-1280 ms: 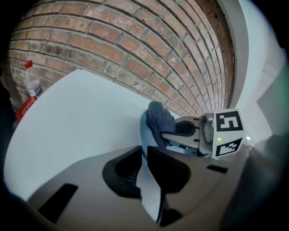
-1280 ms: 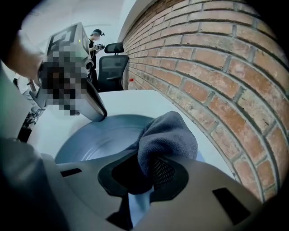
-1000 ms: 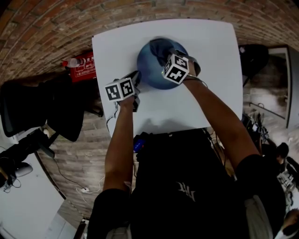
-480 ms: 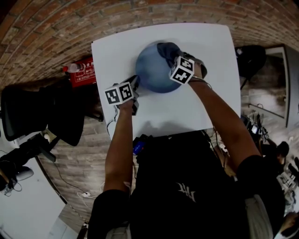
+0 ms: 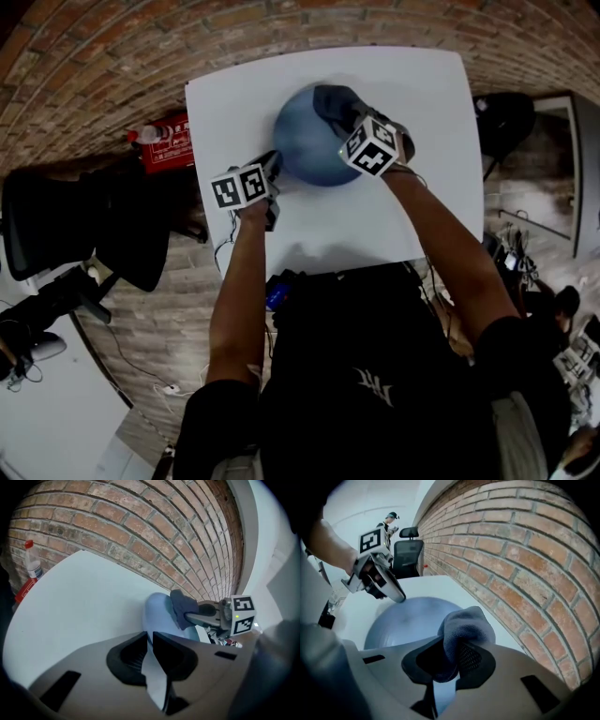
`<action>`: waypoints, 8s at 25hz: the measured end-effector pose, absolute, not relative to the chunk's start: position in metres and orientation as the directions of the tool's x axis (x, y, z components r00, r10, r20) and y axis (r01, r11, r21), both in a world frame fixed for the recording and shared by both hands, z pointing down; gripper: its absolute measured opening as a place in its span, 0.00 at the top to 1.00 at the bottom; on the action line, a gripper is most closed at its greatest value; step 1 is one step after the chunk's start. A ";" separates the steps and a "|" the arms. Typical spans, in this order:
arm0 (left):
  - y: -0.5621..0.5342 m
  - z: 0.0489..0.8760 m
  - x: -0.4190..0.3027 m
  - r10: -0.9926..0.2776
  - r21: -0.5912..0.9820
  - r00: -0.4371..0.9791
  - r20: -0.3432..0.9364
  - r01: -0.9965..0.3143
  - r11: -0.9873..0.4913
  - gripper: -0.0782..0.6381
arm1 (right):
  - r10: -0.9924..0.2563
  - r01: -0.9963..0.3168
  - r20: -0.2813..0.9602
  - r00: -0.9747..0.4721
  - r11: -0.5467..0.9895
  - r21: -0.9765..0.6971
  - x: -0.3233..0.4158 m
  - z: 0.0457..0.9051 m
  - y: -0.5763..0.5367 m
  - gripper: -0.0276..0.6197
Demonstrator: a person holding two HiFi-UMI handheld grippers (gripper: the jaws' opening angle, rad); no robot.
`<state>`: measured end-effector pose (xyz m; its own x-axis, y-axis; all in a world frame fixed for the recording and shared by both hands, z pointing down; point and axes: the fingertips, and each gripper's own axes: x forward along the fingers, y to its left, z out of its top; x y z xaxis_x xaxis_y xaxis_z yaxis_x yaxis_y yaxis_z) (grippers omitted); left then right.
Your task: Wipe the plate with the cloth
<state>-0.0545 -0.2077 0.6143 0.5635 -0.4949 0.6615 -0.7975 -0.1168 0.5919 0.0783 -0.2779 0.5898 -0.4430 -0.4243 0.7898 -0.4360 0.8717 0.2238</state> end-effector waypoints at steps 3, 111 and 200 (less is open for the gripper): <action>-0.207 0.614 -0.054 -0.495 0.589 0.562 0.662 -0.799 -0.120 0.84 | -0.387 -0.402 0.743 -0.546 0.899 0.173 0.029 0.571 -0.257 0.84; -0.204 0.613 -0.055 -0.534 0.587 0.542 0.649 -0.803 -0.101 0.84 | -0.149 -0.227 0.858 -0.491 0.973 0.039 0.038 0.628 -0.162 0.84; -0.198 0.615 -0.054 -0.555 0.595 0.525 0.646 -0.801 -0.065 0.84 | -0.360 -0.248 0.884 -0.298 0.924 0.292 0.127 0.623 -0.242 0.84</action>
